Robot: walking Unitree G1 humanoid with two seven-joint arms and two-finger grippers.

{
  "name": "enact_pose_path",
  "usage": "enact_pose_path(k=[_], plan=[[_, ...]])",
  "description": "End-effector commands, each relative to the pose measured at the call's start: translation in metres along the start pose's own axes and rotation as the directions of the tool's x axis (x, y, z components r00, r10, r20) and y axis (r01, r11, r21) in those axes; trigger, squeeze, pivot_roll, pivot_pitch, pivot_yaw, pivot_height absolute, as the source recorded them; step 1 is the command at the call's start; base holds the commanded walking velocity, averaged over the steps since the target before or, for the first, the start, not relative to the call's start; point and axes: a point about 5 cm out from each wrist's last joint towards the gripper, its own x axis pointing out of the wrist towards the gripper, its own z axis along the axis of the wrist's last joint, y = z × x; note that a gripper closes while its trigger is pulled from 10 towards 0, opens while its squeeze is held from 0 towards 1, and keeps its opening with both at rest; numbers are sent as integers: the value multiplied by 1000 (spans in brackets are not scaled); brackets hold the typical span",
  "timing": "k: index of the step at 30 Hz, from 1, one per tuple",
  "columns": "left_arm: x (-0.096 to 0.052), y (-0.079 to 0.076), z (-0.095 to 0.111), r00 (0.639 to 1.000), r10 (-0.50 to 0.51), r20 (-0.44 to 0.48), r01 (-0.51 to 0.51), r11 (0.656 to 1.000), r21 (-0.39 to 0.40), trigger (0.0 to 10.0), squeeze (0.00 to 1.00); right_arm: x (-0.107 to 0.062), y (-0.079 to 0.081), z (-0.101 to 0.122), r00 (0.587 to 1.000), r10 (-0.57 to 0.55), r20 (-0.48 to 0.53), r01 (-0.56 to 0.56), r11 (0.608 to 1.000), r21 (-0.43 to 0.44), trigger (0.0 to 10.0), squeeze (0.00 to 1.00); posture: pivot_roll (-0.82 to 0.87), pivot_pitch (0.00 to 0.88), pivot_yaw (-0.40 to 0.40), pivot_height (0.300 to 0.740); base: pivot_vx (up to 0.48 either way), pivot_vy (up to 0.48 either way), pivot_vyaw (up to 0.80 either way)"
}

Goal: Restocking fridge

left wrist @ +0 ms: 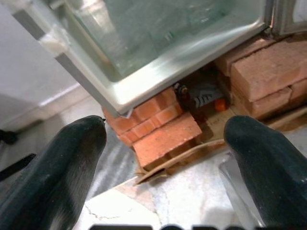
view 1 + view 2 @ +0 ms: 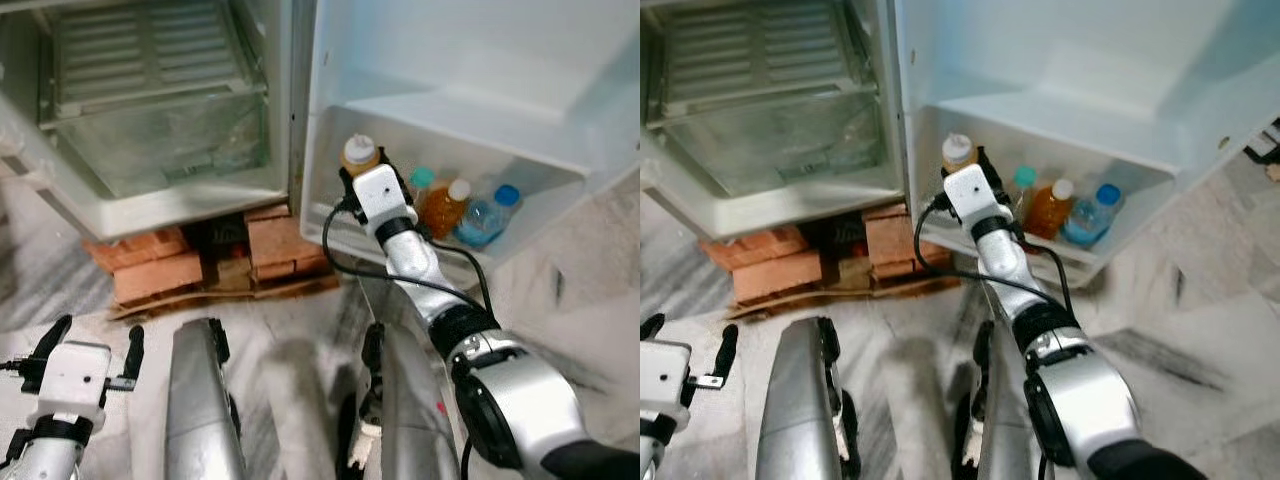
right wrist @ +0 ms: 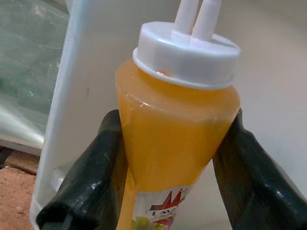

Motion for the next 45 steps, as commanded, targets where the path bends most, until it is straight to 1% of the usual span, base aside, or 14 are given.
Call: enact_pose_path(k=[1, 4, 6, 8, 10, 13, 17, 20, 24, 28, 35, 36, 43, 45], plan=[[-7, 2, -2, 999, 13, -30, -13, 1000, 6, 10000, 0, -16, 13, -29, 986, 73, -148, -73, 997, 6, 10000, 0, 268, 365, -120, 527, 0, 0, 0], [-11, 1, -3, 999, 21, -41, -20, 1000, 5, 10000, 0, -13, 11, -26, 990, 61, -130, -62, 998, -8, 10000, 0, 267, 367, -120, 527, 0, 0, 0], [-13, 1, -2, 999, 22, -45, -22, 1000, 7, 10000, 0, -4, 6, -9, 999, 29, -31, -31, 998, -57, 10000, 0, 271, 365, -120, 527, 0, 0, 0], [-14, 1, -2, 999, 23, -47, -23, 1000, 7, 10000, 0, -2, 6, -3, 1000, 30, 2, -30, 996, -80, 10000, 0, 274, 365, -120, 527, 0, 0, 0], [-17, 4, -1, 998, 34, -54, -33, 999, 16, 10000, 0, 9, 4, 22, 991, 17, 135, -1, 993, -122, 10000, 0, 276, 374, -116, 527, 0, 0, 0], [-21, 6, -1, 997, 33, -63, -32, 999, 23, 10000, 0, 15, 4, 35, 981, 12, 193, 18, 988, -156, 10000, 0, 279, 384, -114, 527, 0, 0, 0], [-24, 7, -1, 997, 31, -68, -29, 999, 25, 10000, 0, 15, 6, 30, 988, 18, 154, 6, 989, -149, 10000, 0, 276, 402, -110, 527, 0, 0, 0], [-26, 4, 1, 997, 24, -73, -22, 999, 26, 10000, 0, 8, 11, 18, 992, 59, 110, -36, 980, -197, 10000, 0, 292, 409, -110, 527, 0, 0, 0], [-31, 6, -1, 996, 10, -93, -7, 1000, 31, 10000, 0, -5, 17, -12, 992, 104, -75, -112, 987, -115, 10000, 0, 291, 420, -107, 527, 0, 0, 0], [-32, 6, -4, 994, 9, -107, -6, 1000, 30, 10000, 0, -14, 14, -32, 976, 91, -198, -95, 995, -11, 10000, 0, 282, 424, -112, 527, 0, 0, 0], [-28, 1, -7, 993, -3, -114, 5, 1000, 17, 10000, 0, -17, 7, -40, 965, 81, -248, -73, 996, 43, 10000, 0, 265, 408, -113, 527, 0, 0, 0], [-23, -2, -8, 994, -9, -113, 11, 1000, 13, 10000, 0, -17, 2, -42, 963, 75, -259, -59, 996, 71, 10000, 1000, 254, 370, -111, 527, 0, 0, 0], [-4, -5, -10, 996, -9, -83, 10, 1000, 6, 10000, 0, -10, -11, -36, 969, 83, -235, -66, 995, 79, 10000, 1000, 220, 303, -119, 527, 0, 0, 0], [14, -5, -8, 998, 2, -56, -2, 1000, -1, 10000, 0, -4, -19, -26, 977, 99, -186, -85, 993, 81, 10000, 1000, 211, 271, -123, 527, 0, 0, 0]])
